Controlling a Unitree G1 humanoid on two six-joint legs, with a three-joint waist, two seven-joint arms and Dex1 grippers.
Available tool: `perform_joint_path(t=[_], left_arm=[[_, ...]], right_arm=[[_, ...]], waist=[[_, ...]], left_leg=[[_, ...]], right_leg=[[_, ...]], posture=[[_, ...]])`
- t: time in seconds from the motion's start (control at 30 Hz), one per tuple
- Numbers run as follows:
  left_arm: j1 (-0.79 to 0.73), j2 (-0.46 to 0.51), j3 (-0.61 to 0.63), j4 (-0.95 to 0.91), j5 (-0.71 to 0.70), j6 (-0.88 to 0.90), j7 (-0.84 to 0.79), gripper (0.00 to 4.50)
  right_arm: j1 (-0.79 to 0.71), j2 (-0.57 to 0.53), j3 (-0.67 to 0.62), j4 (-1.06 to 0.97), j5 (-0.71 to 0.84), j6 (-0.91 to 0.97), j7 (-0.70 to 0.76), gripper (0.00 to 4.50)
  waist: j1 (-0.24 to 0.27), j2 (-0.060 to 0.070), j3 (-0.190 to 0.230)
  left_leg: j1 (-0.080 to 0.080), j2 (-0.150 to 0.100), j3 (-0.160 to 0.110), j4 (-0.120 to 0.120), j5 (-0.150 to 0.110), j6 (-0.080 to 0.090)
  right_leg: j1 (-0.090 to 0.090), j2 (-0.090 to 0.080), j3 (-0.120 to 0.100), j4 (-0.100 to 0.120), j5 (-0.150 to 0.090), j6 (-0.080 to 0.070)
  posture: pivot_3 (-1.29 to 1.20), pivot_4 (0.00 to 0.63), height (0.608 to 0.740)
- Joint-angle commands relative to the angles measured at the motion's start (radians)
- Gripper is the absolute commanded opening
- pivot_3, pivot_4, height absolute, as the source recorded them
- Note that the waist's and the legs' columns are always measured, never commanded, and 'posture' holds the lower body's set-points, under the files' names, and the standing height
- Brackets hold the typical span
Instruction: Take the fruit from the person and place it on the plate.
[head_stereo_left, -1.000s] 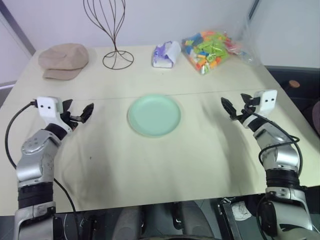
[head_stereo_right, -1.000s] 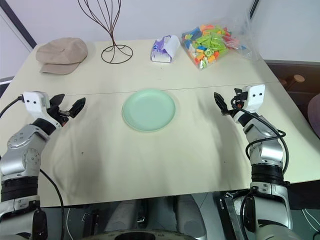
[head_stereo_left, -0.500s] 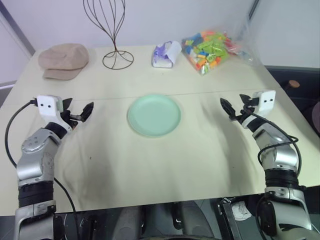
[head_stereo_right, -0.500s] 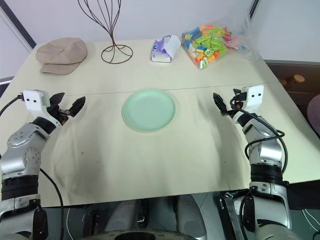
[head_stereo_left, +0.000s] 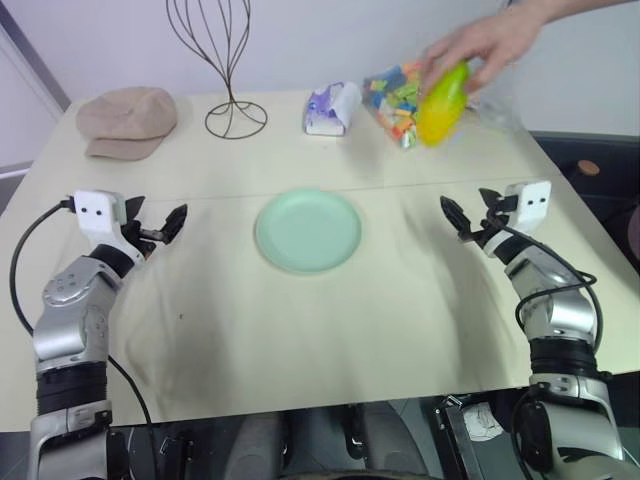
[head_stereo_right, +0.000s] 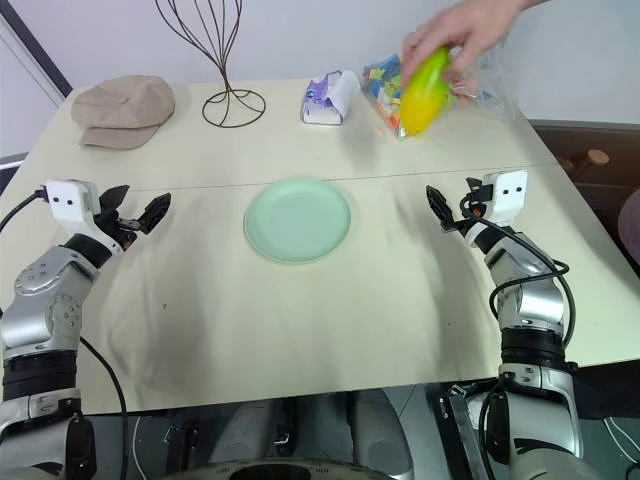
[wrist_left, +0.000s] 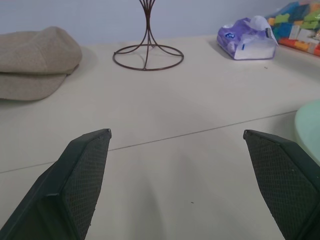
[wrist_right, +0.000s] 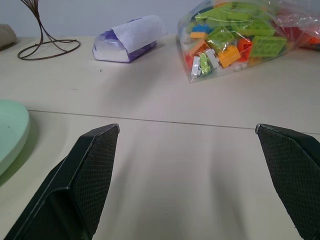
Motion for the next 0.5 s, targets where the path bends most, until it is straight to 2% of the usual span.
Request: perform_joint_path(t=[0.03, 0.4, 0.5], left_arm=[[-0.008, 0.016, 0.007, -0.024, 0.006, -0.019, 0.003, 4.44], [-0.008, 0.02, 0.004, -0.024, 0.004, -0.017, -0.009, 4.44], [-0.009, 0.05, -0.012, -0.094, -0.094, 0.068, -0.13, 4.44]], right_arm=[[-0.019, -0.001, -0.007, -0.022, 0.002, -0.014, -0.002, 4.5], [-0.016, -0.004, -0.008, -0.024, 0.002, -0.013, 0.001, 4.5], [-0.018, -0.004, -0.007, -0.021, 0.001, -0.014, 0.002, 4.5]], waist=[[0.0, 0.0, 0.0], [0.0, 0.0, 0.0], [-0.001, 0.0, 0.0]], left_leg=[[0.0, 0.0, 0.0, 0.0, 0.0, 0.0], [0.0, 0.0, 0.0, 0.0, 0.0, 0.0], [0.0, 0.0, 0.0, 0.0, 0.0, 0.0]], right_leg=[[0.0, 0.0, 0.0, 0.0, 0.0, 0.0], [0.0, 0.0, 0.0, 0.0, 0.0, 0.0], [0.0, 0.0, 0.0, 0.0, 0.0, 0.0]], posture=[[0.0, 0.15, 0.74], [0.0, 0.15, 0.74], [0.0, 0.15, 0.74]])
